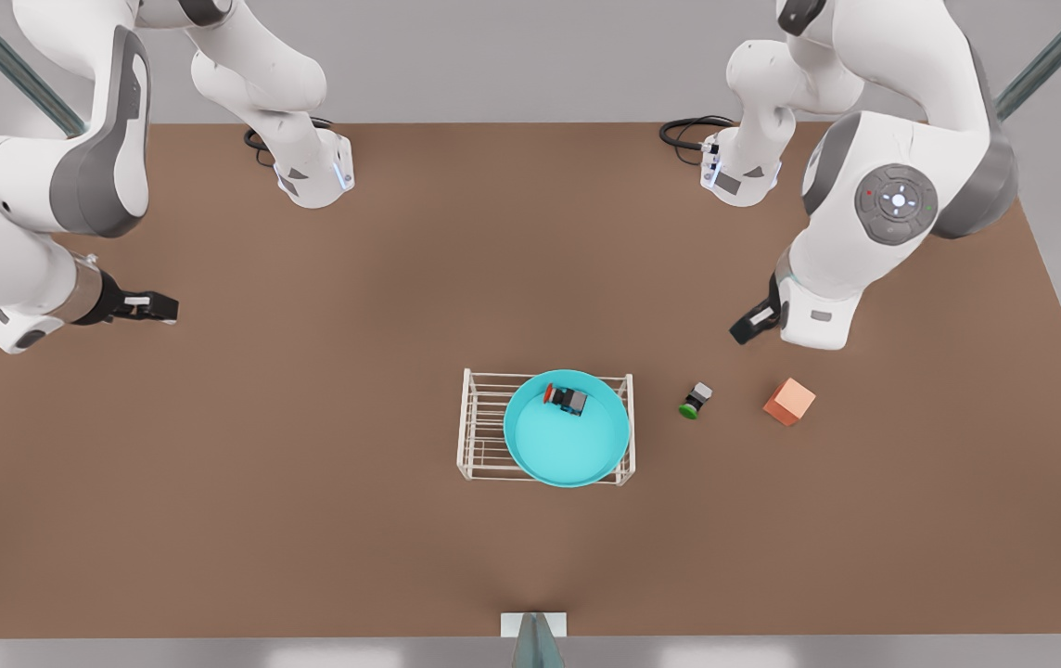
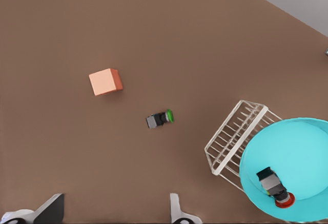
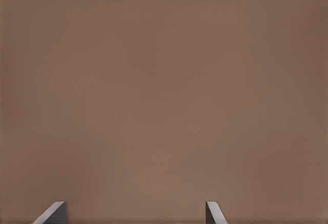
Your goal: Place the plate on the shelf with right arm and place the red button switch in the plate with left arm
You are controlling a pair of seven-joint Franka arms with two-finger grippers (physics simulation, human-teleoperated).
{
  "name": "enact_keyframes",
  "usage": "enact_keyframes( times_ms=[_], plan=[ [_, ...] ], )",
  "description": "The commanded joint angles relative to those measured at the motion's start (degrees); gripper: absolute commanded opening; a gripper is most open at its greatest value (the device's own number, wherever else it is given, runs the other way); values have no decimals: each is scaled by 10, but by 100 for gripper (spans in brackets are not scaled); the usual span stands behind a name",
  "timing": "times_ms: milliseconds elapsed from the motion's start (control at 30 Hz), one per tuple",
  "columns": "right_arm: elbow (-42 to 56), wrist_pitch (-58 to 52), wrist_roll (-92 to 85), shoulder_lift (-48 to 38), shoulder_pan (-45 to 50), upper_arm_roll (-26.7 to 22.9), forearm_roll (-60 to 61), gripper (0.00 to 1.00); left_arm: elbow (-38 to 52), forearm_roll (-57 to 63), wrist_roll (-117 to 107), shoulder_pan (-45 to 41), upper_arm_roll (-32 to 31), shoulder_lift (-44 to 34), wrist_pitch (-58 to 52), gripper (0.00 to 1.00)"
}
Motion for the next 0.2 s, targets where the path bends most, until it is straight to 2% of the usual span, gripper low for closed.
enact_keyframes(
  times_ms=[0,167],
  plan=[
    [0,0,0,-1,0,0,-1,100,2,14,469,1,-4,6,-47,100],
    [0,0,-1,-2,0,0,-2,100,-2,30,467,10,-2,14,-48,100]
  ],
)
